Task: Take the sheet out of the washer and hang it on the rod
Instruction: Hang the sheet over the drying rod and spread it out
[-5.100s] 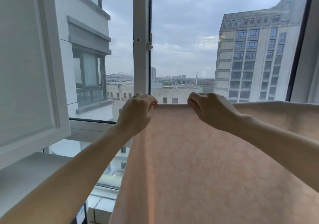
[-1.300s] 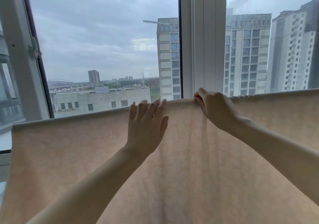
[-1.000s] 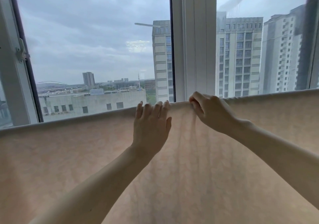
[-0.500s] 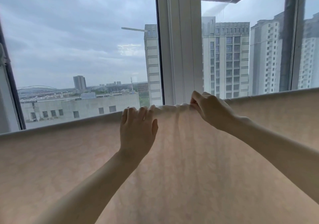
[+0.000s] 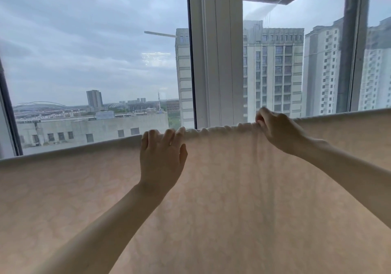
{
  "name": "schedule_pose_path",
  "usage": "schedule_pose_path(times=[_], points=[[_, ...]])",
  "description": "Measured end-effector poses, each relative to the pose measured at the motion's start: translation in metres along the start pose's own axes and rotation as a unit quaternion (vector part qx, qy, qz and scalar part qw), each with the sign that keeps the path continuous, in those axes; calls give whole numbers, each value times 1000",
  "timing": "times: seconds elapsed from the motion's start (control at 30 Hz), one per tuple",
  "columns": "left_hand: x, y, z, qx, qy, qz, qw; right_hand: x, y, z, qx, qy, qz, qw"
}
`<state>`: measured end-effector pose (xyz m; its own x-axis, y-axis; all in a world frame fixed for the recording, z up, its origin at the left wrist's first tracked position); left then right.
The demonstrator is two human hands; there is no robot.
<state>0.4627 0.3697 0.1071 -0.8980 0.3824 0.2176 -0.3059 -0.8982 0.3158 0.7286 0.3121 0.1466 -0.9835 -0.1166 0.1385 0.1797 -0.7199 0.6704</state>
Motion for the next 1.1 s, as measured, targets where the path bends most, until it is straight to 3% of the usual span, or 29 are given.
schedule_pose_path(times=[0.17, 0.43, 0.67, 0.87, 1.1], points=[[-18, -2, 5, -2, -4, -1, 1000, 16, 2, -11, -14, 80, 20, 997], [-22, -2, 7, -28, 21, -1, 999, 5, 0, -4, -38, 99, 30, 994], [-19, -3, 6, -26, 37, 1, 999, 6, -6, 6, -20, 89, 3, 996], [-24, -4, 5, -13, 23, 4, 1000, -20, -1, 26, -22, 7, 51, 998], [-66, -7, 12, 4, -34, 6, 999, -36, 5, 11, -53, 55, 30, 997]])
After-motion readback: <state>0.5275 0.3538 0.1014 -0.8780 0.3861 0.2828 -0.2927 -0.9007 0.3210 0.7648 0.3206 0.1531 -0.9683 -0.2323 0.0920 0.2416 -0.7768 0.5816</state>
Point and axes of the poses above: each hand's wrist, its own z-axis towards the middle knuckle, its own y-axis out of the back of the hand, x = y × z, the point moved 8 cm from there along z, towards the middle knuckle, and after that the axes turned 6 degrees about z, right-handed, at the moved point
